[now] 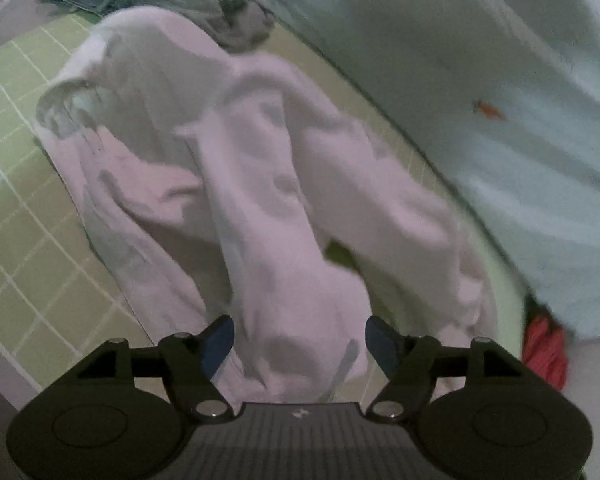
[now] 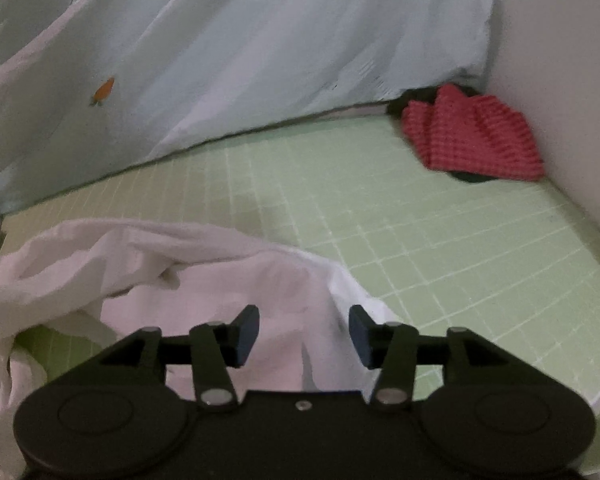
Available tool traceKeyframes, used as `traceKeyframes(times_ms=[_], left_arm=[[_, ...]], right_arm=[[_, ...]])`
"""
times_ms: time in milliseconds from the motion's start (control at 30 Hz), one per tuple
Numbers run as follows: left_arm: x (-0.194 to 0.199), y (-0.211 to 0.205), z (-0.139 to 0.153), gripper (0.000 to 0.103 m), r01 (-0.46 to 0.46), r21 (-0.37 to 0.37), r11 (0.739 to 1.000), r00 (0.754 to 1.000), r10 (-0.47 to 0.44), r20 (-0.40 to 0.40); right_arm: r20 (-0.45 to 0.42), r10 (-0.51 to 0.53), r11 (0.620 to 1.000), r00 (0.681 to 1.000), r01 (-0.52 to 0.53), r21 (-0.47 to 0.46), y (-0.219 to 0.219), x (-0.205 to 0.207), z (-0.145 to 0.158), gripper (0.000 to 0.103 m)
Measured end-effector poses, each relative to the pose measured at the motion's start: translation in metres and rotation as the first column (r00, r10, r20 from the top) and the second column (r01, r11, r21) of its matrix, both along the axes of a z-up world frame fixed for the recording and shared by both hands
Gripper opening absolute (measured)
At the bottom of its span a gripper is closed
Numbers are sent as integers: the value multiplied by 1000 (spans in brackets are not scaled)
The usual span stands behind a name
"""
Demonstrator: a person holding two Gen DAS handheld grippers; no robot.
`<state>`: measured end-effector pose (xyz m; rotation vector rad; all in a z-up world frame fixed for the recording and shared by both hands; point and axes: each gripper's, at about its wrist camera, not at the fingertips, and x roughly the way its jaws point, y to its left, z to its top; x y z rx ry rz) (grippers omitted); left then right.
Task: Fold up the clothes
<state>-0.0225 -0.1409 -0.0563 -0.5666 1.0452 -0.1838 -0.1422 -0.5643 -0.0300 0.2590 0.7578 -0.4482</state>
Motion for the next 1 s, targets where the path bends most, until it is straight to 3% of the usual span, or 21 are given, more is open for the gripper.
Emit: traceKeyframes(times_ms=[67, 133, 167, 200, 267, 333, 400, 500, 667, 767, 867, 1000], left_arm=[[-2, -13, -4, 66, 19, 37, 999, 1000, -19, -5], [-1, -21, -7, 32, 24, 95, 995, 1000, -23, -8], [0, -24, -10, 25, 29, 129, 991, 1000, -28, -11], [2, -27, -12, 11, 31, 161, 987, 999, -29, -14], [4, -25, -13, 7, 8, 199, 980, 1000, -5, -13], [6, -21, -13, 5, -20, 237, 971, 1000, 23, -11], [10, 0, -6, 5, -97, 276, 956, 995, 100, 3], [16, 49, 8, 5, -226, 334, 915, 973, 227, 37], [31, 124, 41, 5, -366, 433, 824, 930, 336, 147], [38, 130, 41, 6, -357, 482, 800, 933, 329, 146], [45, 134, 42, 13, -345, 528, 776, 937, 319, 144], [40, 117, 46, 35, -301, 541, 785, 953, 264, 146]], right_arm=[[-17, 32, 999, 999, -32, -6, -2, 0, -5, 51], [-38, 63, 998, 997, -64, -18, -3, 0, -9, 51], [-44, 74, 997, 996, -75, -18, -5, -1, -11, 51], [-49, 81, 996, 995, -82, -17, -7, -1, -12, 50], [-57, 87, 996, 995, -87, -4, -12, -1, -14, 48], [-53, 85, 996, 995, -85, 10, -16, -1, -15, 29], [-34, 70, 997, 997, -70, 18, -19, -5, -13, 17], [-6, 48, 998, 999, -47, 31, -23, -10, -10, 14], [15, 7, 998, 1000, -8, 59, -27, -19, -8, 13], [2, -13, 997, 1000, 13, 79, -22, -22, -13, 13], [-9, -30, 994, 1000, 31, 103, -16, -23, -16, 15], [15, -55, 993, 998, 53, 108, -10, -23, -7, 30]])
